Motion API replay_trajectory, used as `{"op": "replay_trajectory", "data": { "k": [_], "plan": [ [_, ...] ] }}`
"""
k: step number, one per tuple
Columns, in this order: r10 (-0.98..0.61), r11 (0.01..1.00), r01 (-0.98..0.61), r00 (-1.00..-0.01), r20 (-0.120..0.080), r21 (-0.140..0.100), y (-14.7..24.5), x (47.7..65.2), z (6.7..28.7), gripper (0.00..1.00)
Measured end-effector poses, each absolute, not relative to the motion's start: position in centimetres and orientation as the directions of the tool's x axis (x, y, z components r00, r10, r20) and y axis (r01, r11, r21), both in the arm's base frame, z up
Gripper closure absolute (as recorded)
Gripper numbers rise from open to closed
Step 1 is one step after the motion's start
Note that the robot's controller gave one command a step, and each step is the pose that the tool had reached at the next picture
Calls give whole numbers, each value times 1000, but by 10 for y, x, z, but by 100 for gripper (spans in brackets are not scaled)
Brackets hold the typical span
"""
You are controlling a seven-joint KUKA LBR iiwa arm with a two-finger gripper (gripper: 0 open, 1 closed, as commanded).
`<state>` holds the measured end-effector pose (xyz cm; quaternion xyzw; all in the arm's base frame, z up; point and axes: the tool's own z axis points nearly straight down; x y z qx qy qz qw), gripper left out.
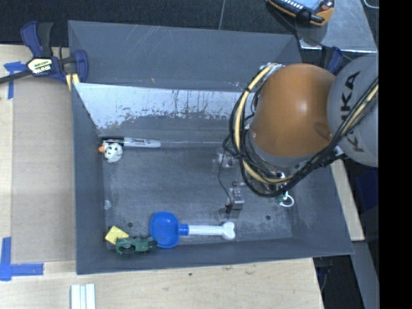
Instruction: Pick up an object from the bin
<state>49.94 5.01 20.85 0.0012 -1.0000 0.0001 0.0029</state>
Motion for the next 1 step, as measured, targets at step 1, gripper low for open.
{"op": "replay_trajectory", "data": {
  "k": [1],
  "plan": [
    [185, 983, 185, -983, 10, -3, 22, 492, 137, 0]
  ]
}}
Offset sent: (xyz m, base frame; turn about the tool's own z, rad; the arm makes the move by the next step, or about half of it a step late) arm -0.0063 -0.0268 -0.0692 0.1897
